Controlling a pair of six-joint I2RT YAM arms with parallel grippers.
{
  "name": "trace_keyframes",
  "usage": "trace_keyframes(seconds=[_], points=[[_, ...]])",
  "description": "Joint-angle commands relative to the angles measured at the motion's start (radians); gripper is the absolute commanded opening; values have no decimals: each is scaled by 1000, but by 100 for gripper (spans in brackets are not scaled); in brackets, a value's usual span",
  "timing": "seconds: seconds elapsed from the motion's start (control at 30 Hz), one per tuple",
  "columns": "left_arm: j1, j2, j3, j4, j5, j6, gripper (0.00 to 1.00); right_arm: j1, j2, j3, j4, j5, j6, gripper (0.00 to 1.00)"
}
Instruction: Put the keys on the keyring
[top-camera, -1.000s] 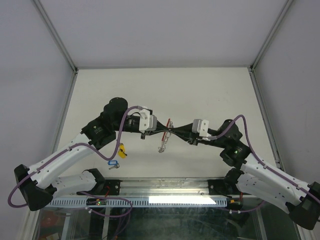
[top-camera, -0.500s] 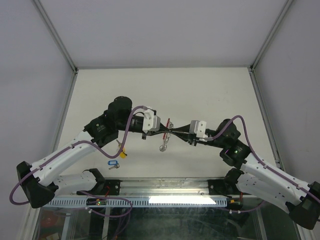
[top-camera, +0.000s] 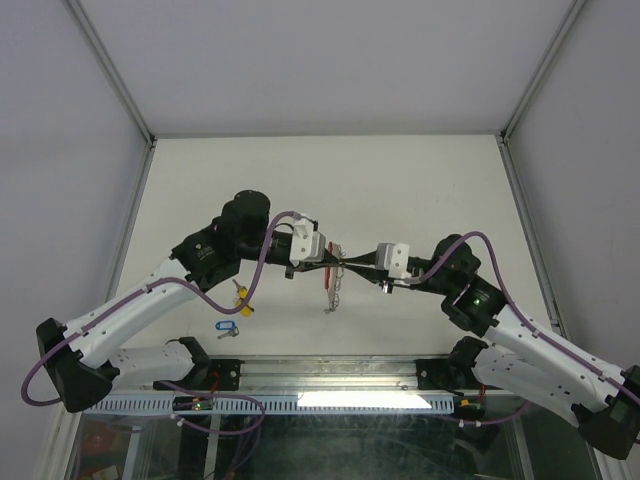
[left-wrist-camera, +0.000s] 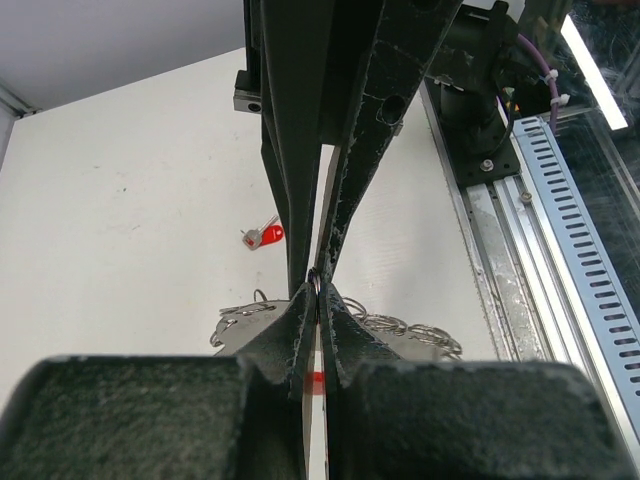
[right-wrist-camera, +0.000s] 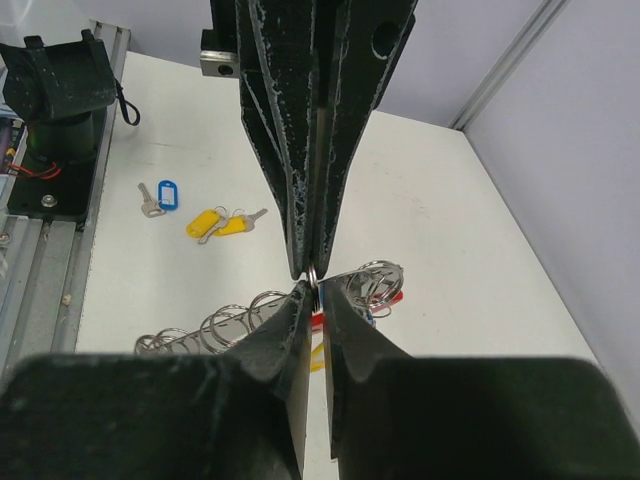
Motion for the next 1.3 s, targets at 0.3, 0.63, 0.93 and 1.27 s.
trace_keyframes(seconds=[0.3, 0.63, 0.93, 1.27], points=[[-20, 10, 69, 16, -26, 25, 6, 6, -22, 40, -6, -4, -17, 0], [-20, -71, -12, 129, -42, -72, 35, -44, -61, -121, 313, -57, 198, 0], [-20, -122, -79, 209, -30, -162, 34, -83, -93, -248, 684, -104, 435, 0], [-20, -93, -73, 241, 50, -190, 31, -108, -77, -262, 815, -121, 518, 0]])
